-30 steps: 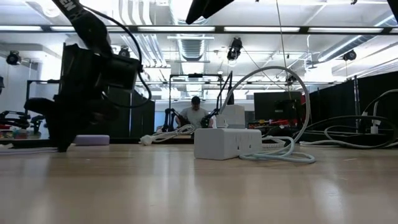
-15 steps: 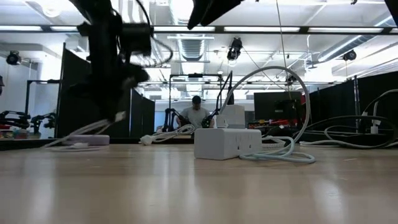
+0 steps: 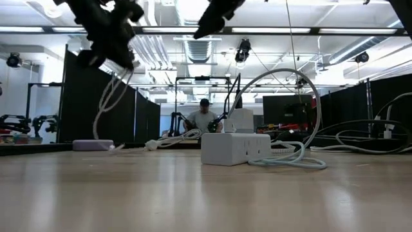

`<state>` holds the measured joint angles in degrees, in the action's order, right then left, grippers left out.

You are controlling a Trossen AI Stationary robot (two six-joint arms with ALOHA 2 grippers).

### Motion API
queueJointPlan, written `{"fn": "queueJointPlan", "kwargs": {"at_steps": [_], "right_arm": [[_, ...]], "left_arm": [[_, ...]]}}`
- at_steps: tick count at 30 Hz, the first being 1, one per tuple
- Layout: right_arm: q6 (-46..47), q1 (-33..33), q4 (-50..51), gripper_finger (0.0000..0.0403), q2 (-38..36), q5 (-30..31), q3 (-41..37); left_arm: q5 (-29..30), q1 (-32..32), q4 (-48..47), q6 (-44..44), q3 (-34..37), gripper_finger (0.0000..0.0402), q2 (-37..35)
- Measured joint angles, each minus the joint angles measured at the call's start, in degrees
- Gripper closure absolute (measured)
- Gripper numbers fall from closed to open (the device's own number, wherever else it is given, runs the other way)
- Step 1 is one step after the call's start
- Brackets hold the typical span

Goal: Insert USB
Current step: Insert the purple charger cable into the purple outlet extension

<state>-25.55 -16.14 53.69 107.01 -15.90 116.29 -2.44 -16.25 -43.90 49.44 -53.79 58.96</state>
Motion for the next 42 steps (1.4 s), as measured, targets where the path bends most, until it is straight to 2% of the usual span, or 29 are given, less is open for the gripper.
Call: {"fn": "queueJointPlan", "kwargs": {"at_steps": [6,14,19,22,25,28,33,37,42], "right_arm": [[-2.56,1.27,-8.37,0.0023,2.28,-0.76,-0.46],[-1.0,1.88,-18.14,0.0023,4.68,-2.73,-0.56],[-1.64,1.88,-18.3,0.0023,4.98,-2.72,-0.63],[-6.85,2.3,-16.48,0.0023,4.87,-2.25,-0.63],[-12.91,3.27,-14.06,0.0023,4.87,1.05,-0.63],[-16.24,4.0,-13.08,0.0023,4.87,6.24,-0.63],[-19.1,4.77,-13.38,0.0023,4.37,11.78,-0.63],[-24.53,6.51,-14.64,0.0023,3.95,15.3,-0.63],[-35.2,8.91,-16.36,0.0023,3.95,20.68,-0.63]], "left_arm": [[-0.02,0.0,6.45,-4.69,1.17,0.0401,-5.64],[0.03,-0.04,13.24,-11.24,1.21,0.0402,-7.52],[0.03,-0.04,15.25,-11.03,1.21,0.0402,-7.04],[0.03,-0.04,15.37,-9.53,1.21,0.0402,-6.45],[-0.06,-0.08,15.37,-4.13,1.21,0.0402,-5.65],[-5.2,-0.88,15.37,2.22,1.21,0.0402,-4.62],[-14.26,-2.63,14.65,6.77,1.23,0.0401,-3.2],[-18.87,-6.89,14.0,10.41,1.24,0.0401,-3.11],[-30.78,-12.73,15.07,13.08,1.24,0.0401,-3.11]]}}
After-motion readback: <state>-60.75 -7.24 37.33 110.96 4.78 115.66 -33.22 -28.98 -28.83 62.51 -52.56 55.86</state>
